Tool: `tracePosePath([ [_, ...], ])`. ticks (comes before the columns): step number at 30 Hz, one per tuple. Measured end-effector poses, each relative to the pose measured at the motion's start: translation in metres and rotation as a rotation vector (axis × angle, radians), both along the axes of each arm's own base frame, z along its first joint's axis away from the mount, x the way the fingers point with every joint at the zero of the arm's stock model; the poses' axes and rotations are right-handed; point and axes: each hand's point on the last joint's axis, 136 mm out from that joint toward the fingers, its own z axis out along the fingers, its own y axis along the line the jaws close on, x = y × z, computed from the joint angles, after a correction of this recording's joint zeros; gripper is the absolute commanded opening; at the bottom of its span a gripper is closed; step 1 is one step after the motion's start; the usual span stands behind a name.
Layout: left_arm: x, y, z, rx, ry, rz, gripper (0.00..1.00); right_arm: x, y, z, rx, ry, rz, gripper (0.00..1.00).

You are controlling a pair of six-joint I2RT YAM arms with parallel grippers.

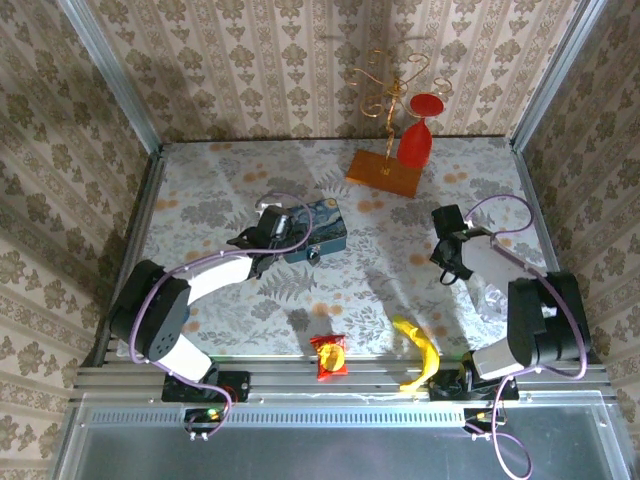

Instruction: Unlock a padlock with a key

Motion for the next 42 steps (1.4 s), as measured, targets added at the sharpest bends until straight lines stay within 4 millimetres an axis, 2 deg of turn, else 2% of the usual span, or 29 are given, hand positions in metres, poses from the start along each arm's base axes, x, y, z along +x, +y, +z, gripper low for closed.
tracePosePath([
  [7,0.006,0.003,0.001,0.001,-0.002,0.014,1.0,0.031,0.006,-0.008,0.043,-0.007,0.02,0.44],
  [11,0.006,0.003,0.001,0.002,-0.001,0.015,1.0,0.039,0.012,-0.013,0.067,-0.012,0.039,0.43],
  [17,0.002,0.005,0.005,0.004,0.003,0.014,1.0,0.039,0.014,-0.017,0.081,-0.001,0.047,0.41],
  [26,-0.004,0.009,0.036,-0.039,-0.052,0.012,1.0,0.041,0.013,-0.021,0.091,0.001,0.041,0.36],
  [35,-0.01,0.017,0.054,-0.059,-0.083,0.02,1.0,0.042,0.011,-0.022,0.097,-0.005,0.032,0.28],
  [42,-0.018,0.022,0.052,-0.06,-0.081,0.022,1.0,0.042,0.012,-0.024,0.103,-0.013,0.034,0.24],
])
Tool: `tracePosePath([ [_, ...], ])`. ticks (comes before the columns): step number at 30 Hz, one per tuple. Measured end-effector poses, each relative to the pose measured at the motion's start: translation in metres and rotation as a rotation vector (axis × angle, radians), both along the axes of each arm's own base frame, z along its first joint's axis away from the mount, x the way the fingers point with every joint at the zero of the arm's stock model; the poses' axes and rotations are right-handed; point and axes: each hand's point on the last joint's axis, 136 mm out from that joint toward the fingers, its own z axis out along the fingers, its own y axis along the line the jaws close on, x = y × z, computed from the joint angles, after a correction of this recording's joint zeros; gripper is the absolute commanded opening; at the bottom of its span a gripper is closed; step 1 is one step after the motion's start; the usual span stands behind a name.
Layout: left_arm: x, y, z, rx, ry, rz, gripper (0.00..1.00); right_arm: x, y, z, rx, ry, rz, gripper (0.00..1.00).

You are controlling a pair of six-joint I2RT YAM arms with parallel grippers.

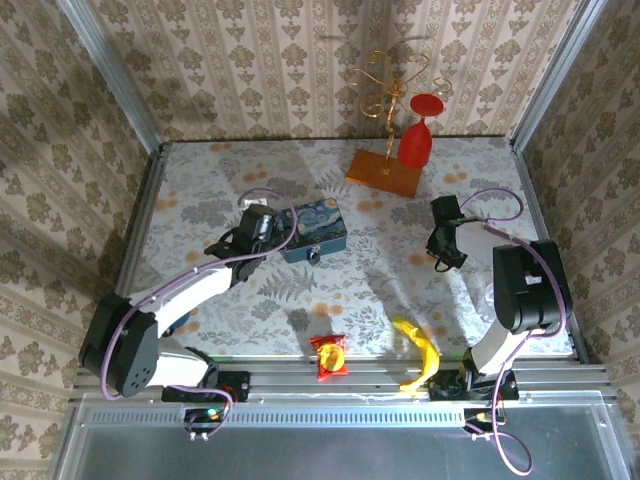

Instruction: Unlock a padlock with a key

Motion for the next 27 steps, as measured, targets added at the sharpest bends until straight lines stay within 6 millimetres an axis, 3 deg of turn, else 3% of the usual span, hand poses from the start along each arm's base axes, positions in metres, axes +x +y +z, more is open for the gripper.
tracePosePath([
  [12,-0.004,0.004,0.0,0.004,-0.002,0.006,1.0,-0.012,0.003,0.006,0.025,-0.022,0.008,0.21],
  [27,-0.004,0.004,0.0,0.001,-0.001,0.008,1.0,-0.012,0.006,0.009,0.041,-0.03,0.016,0.17],
])
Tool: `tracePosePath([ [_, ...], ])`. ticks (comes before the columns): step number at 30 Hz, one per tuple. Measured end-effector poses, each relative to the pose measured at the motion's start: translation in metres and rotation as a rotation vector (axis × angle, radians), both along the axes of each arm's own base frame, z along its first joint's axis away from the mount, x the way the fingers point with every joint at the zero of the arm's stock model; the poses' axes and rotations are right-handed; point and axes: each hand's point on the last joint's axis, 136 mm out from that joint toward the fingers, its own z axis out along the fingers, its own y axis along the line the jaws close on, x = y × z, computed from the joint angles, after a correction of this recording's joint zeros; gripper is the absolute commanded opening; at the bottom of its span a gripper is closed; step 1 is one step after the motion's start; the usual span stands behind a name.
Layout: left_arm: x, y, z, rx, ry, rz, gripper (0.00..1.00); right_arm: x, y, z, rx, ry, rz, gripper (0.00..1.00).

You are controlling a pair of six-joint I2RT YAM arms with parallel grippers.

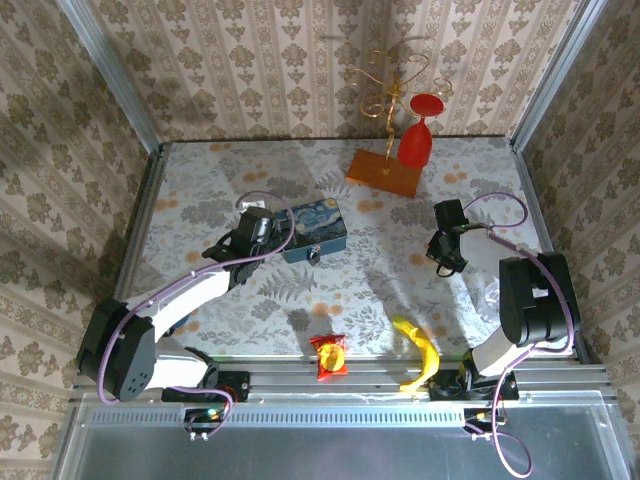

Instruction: Unlock a padlock with a key

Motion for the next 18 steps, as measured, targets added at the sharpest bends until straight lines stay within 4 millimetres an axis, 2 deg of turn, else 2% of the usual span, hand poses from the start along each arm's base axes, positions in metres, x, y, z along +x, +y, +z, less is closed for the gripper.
tracePosePath([
  [7,0.0,0.0,0.0,-0.003,0.001,0.002,1.0,-0.0043,-0.0004,-0.004,0.0,0.012,-0.003,0.16],
  [11,0.0,0.0001,0.0,-0.003,0.0,0.003,1.0,-0.0043,-0.0004,-0.0041,0.0,0.012,-0.003,0.1],
  [18,0.0001,0.0003,0.0001,-0.003,0.0,0.003,1.0,-0.0041,-0.0003,-0.004,0.0,0.012,-0.003,0.06],
])
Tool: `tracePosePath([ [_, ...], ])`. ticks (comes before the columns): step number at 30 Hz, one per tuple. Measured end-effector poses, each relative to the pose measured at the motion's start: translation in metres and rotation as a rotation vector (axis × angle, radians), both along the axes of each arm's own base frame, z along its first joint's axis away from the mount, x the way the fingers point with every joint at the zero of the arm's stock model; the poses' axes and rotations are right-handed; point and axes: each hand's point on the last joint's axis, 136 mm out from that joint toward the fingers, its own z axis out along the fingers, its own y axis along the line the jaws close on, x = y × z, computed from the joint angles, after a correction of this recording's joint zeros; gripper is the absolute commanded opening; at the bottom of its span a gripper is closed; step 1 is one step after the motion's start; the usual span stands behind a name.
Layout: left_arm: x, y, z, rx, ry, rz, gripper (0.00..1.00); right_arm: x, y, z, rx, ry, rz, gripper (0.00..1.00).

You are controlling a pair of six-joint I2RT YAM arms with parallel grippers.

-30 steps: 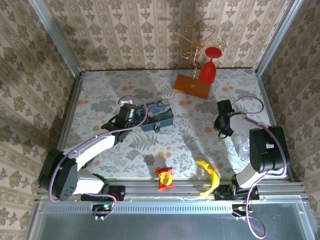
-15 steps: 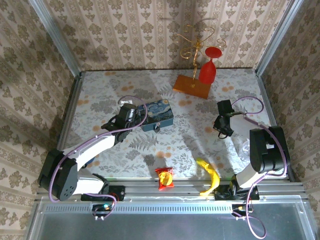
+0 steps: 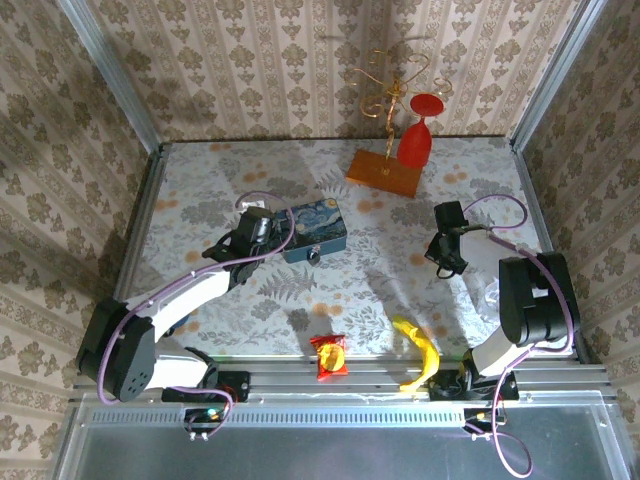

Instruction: Unlock a padlock with a key

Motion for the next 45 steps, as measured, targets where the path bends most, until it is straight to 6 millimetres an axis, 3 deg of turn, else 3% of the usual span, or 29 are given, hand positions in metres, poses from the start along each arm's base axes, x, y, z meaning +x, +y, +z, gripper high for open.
tracePosePath([
  [4,0.0,0.0,0.0,0.0,0.0,0.0,1.0,0.0,0.0,0.001,0.0,-0.002,0.002,0.0],
  [13,0.001,0.002,0.003,-0.005,-0.007,0.004,1.0,0.004,0.0,0.021,0.003,-0.062,0.008,0.0],
  [18,0.001,0.001,0.005,-0.01,-0.012,0.004,1.0,0.0,0.001,0.023,-0.005,-0.046,0.019,0.19],
  [25,0.002,0.003,0.004,-0.027,-0.005,0.01,1.0,0.007,0.012,0.037,-0.066,-0.014,0.08,0.28],
  [39,0.003,0.004,0.004,-0.044,0.001,0.012,1.0,0.024,0.022,0.009,-0.195,0.167,0.152,0.32],
  [45,0.003,0.004,0.004,-0.052,0.004,0.012,1.0,0.02,0.02,0.001,-0.215,0.207,0.155,0.31],
])
